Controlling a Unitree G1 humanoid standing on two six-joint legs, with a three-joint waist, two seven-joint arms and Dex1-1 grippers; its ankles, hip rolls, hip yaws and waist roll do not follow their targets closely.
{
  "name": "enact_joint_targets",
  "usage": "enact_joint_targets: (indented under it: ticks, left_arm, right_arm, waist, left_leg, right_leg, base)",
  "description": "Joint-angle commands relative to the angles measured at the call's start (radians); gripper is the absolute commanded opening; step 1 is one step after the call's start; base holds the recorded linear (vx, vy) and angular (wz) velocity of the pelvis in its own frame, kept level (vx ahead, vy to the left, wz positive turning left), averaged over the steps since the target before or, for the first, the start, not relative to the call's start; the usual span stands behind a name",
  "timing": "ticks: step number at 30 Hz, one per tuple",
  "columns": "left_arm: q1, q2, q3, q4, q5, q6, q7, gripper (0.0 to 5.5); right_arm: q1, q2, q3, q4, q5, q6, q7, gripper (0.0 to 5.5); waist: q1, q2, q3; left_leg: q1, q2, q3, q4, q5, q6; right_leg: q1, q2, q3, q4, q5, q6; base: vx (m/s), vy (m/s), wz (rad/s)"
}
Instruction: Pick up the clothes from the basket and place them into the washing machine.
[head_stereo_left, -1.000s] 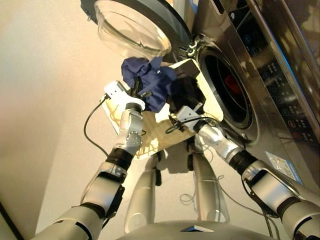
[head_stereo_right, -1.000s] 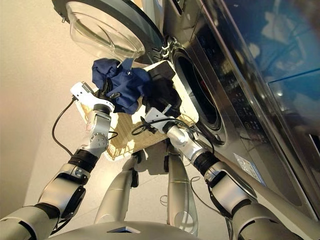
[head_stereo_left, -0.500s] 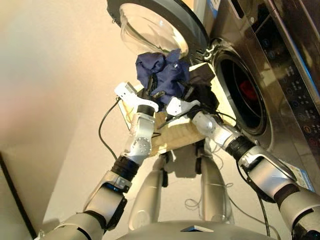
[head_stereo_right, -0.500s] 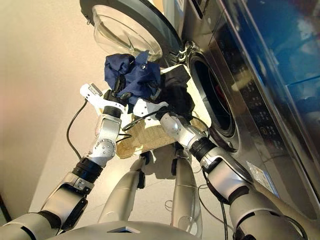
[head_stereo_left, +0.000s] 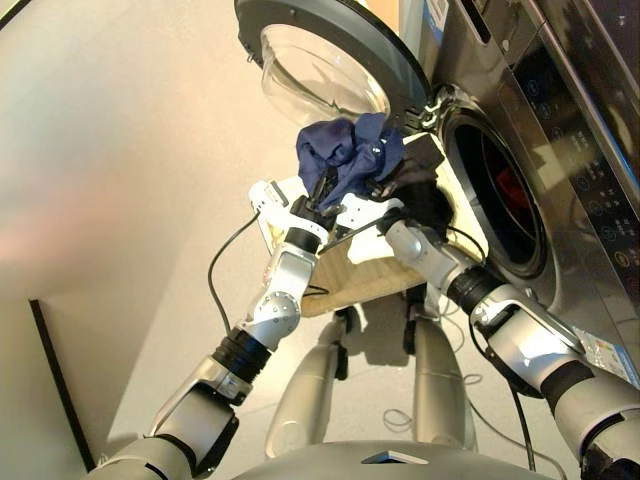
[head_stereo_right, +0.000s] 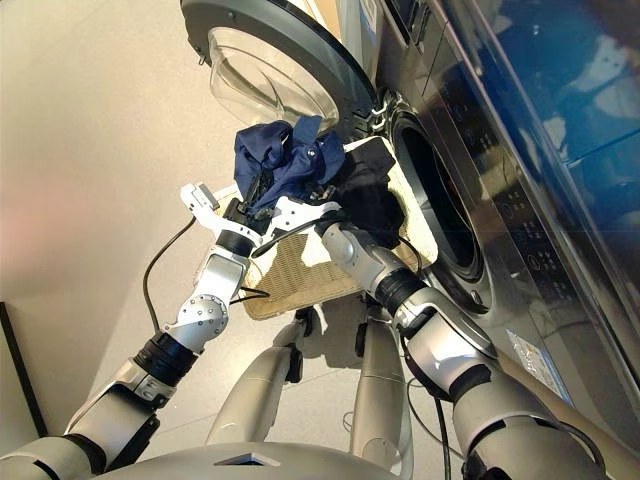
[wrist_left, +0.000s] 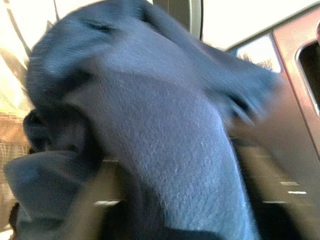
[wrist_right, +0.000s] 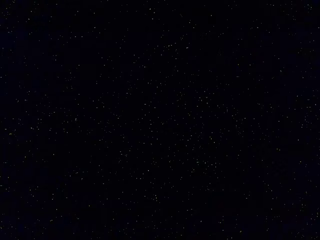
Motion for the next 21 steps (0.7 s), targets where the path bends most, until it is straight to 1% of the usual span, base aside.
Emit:
enact_joint_targets:
  ticks: [1, 3, 5, 6, 8, 10, 11, 12, 15, 17, 18, 21]
  left_arm:
    - [0.005, -0.009, -0.029, -0.09, 0.028, -0.019, -0.03, 5.5]
    - [0.012, -0.008, 0.009, -0.081, 0.046, -0.036, -0.019, 5.5]
    - [0.021, 0.002, 0.056, -0.08, 0.095, -0.066, 0.006, 5.5]
    - [0.033, 0.006, 0.09, -0.08, 0.126, -0.088, 0.024, 5.5]
    - [0.054, 0.01, 0.14, -0.089, 0.171, -0.12, 0.058, 5.5]
    - [0.077, 0.001, 0.192, -0.1, 0.189, -0.162, 0.089, 5.5]
    - [0.087, -0.002, 0.209, -0.104, 0.2, -0.176, 0.105, 5.5]
    - [0.096, -0.005, 0.235, -0.112, 0.227, -0.202, 0.126, 5.5]
    - [0.123, -0.013, 0.294, -0.113, 0.288, -0.254, 0.188, 5.5]
    - [0.135, -0.028, 0.33, -0.102, 0.293, -0.279, 0.209, 5.5]
    - [0.146, -0.031, 0.341, -0.087, 0.313, -0.287, 0.229, 5.5]
    - [0.16, -0.03, 0.37, -0.04, 0.358, -0.297, 0.268, 5.5]
  right_arm:
    - [-0.109, 0.052, -0.061, -0.042, 0.041, -0.04, -0.065, 0.0]
    - [-0.069, 0.032, -0.09, -0.065, 0.039, -0.042, -0.089, 0.0]
    - [-0.029, 0.02, -0.12, -0.073, 0.03, -0.036, -0.121, 0.0]
    - [-0.004, 0.009, -0.142, -0.075, 0.021, -0.035, -0.146, 0.0]
    - [0.029, 0.005, -0.163, -0.074, 0.01, -0.03, -0.173, 0.0]
    - [0.055, 0.01, -0.195, -0.056, 0.015, -0.029, -0.218, 0.0]
    - [0.065, 0.015, -0.211, -0.049, 0.022, -0.029, -0.232, 0.0]
    - [0.075, 0.021, -0.237, -0.026, 0.036, -0.027, -0.261, 0.0]
    - [0.088, 0.027, -0.309, 0.016, 0.083, -0.019, -0.332, 0.0]
    - [0.079, 0.026, -0.362, 0.05, 0.118, -0.019, -0.381, 0.0]
    - [0.07, 0.021, -0.386, 0.069, 0.131, -0.014, -0.414, 0.0]
    - [0.046, 0.004, -0.457, 0.072, 0.183, -0.021, -0.485, 0.0]
  waist:
    - [-0.005, 0.015, 0.014]
    - [-0.01, 0.015, 0.017]
    - [-0.013, 0.017, 0.019]
    - [-0.014, 0.017, 0.02]
    - [-0.014, 0.018, 0.02]
    - [-0.012, 0.019, 0.021]
    - [-0.012, 0.019, 0.021]
    - [-0.011, 0.02, 0.023]
    - [-0.007, 0.025, 0.027]
    - [-0.001, 0.03, 0.032]
    - [0.002, 0.035, 0.036]
    - [0.007, 0.046, 0.045]
  left_leg:
    - [0.004, 0.015, 0.003, 0.12, -0.096, -0.012]
    - [0.001, 0.015, 0.003, 0.121, -0.098, -0.011]
    - [-0.003, 0.016, 0.005, 0.125, -0.1, -0.011]
    - [-0.005, 0.016, 0.007, 0.128, -0.102, -0.01]
    - [-0.015, 0.015, 0.01, 0.133, -0.104, -0.008]
    - [-0.022, 0.015, 0.01, 0.137, -0.107, -0.007]
    - [-0.026, 0.014, 0.01, 0.137, -0.108, -0.006]
    - [-0.031, 0.013, 0.009, 0.138, -0.108, -0.006]
    - [-0.049, 0.012, 0.006, 0.138, -0.108, -0.005]
    - [-0.063, 0.01, 0.006, 0.138, -0.107, -0.005]
    - [-0.073, 0.009, 0.006, 0.14, -0.107, -0.004]
    - [-0.104, 0.006, 0.006, 0.151, -0.108, 0.0]
  right_leg:
    - [0.045, -0.025, 0.032, -0.187, 0.167, 0.123]
    - [0.04, -0.024, 0.034, -0.185, 0.165, 0.123]
    - [0.034, -0.024, 0.037, -0.183, 0.164, 0.123]
    - [0.031, -0.024, 0.039, -0.182, 0.164, 0.123]
    - [0.023, -0.024, 0.04, -0.175, 0.162, 0.122]
    - [0.014, -0.024, 0.042, -0.17, 0.159, 0.121]
    - [0.009, -0.023, 0.043, -0.167, 0.159, 0.12]
    - [0.002, -0.024, 0.043, -0.164, 0.158, 0.12]
    - [-0.025, -0.026, 0.045, -0.15, 0.154, 0.118]
    - [-0.043, -0.028, 0.048, -0.14, 0.153, 0.117]
    - [-0.057, -0.028, 0.05, -0.13, 0.152, 0.116]
    - [-0.093, -0.031, 0.052, -0.109, 0.147, 0.115]
  base:
    - [0.0, 0.0, 0.0]
    - [0.0, 0.0, 0.0]
    - [0.0, 0.0, 0.0]
    - [0.0, 0.0, 0.0]
    - [0.0, 0.0, 0.0]
    - [0.0, 0.0, 0.0]
    - [0.0, 0.0, 0.0]
    - [0.0, 0.0, 0.0]
    - [0.0, 0.0, 0.0]
    - [0.0, 0.0, 0.0]
    - [0.0, 0.0, 0.0]
    - [0.0, 0.0, 0.0]
